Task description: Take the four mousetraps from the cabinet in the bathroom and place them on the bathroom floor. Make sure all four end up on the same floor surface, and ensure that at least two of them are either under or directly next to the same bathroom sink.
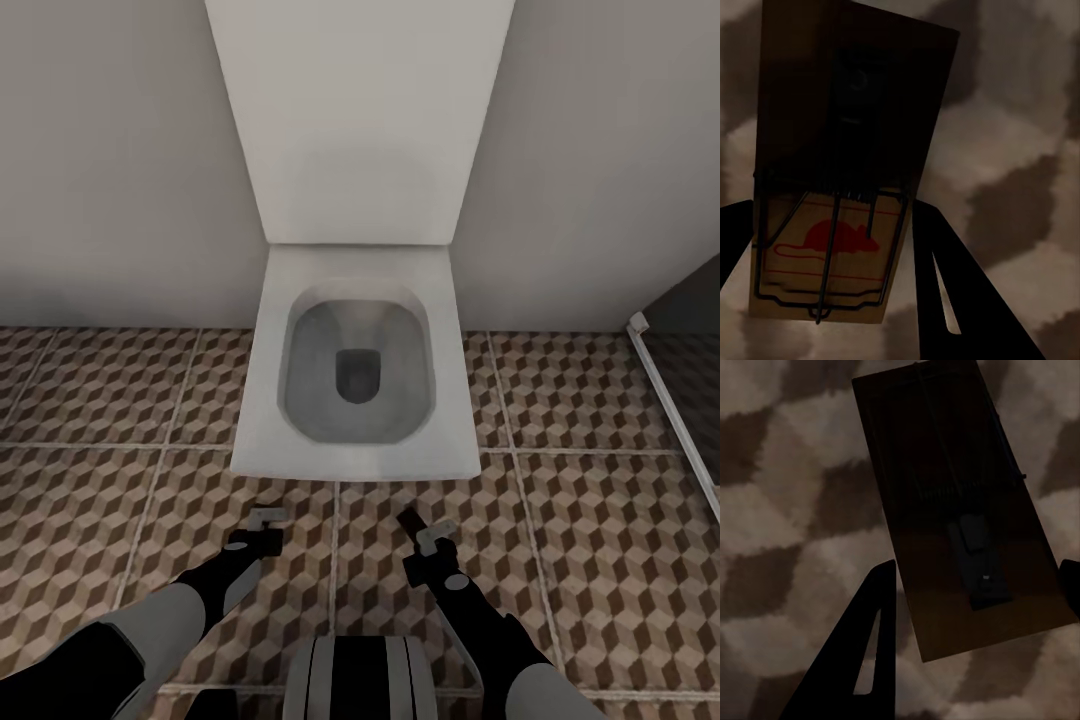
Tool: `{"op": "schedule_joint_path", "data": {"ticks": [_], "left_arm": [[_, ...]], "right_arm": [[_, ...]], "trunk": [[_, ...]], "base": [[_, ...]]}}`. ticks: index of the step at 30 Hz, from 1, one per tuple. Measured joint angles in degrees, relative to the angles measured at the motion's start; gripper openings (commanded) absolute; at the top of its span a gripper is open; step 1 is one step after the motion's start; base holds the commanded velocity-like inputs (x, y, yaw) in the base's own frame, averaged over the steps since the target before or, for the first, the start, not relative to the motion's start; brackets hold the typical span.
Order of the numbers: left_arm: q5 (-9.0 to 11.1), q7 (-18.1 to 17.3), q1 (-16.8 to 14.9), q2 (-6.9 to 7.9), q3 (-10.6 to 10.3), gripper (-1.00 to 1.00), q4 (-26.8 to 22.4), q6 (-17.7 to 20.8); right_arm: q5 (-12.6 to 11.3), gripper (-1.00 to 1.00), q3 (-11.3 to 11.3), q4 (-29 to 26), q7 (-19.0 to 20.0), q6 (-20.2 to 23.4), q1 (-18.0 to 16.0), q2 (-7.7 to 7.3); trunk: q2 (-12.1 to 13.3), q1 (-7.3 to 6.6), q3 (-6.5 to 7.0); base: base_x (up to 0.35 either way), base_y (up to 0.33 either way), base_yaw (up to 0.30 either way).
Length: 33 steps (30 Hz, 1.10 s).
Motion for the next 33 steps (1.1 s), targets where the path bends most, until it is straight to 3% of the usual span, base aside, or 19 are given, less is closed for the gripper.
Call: {"op": "schedule_joint_path", "data": {"ticks": [10,17,24,33], "left_arm": [[0.0,-0.1,0.7,-0.17,-0.2,-1.0,-0.1,-0.1],[0.0,-0.2,1.2,-1.15,-0.2,-1.0,-0.1,-0.1],[0.0,-4.4,1.5,-1.14,-0.3,-1.0,0.0,-0.1],[-0.1,-5.4,1.5,-1.02,-0.4,-1.0,0.0,-0.1]], "right_arm": [[0.0,-1.0,0.0,0.0,0.0,0.0,0.0,0.0],[0.0,-1.0,0.0,0.0,0.0,0.0,0.0,0.0],[0.0,-1.0,0.0,0.0,0.0,0.0,0.0,0.0],[0.0,-1.0,0.0,0.0,0.0,0.0,0.0,0.0]], "trunk": [[0.0,0.0,0.0],[0.0,0.0,0.0],[0.0,0.0,0.0],[0.0,0.0,0.0]], "base": [[0.0,0.0,0.0],[0.0,0.0,0.0],[0.0,0.0,0.0],[0.0,0.0,0.0]]}}
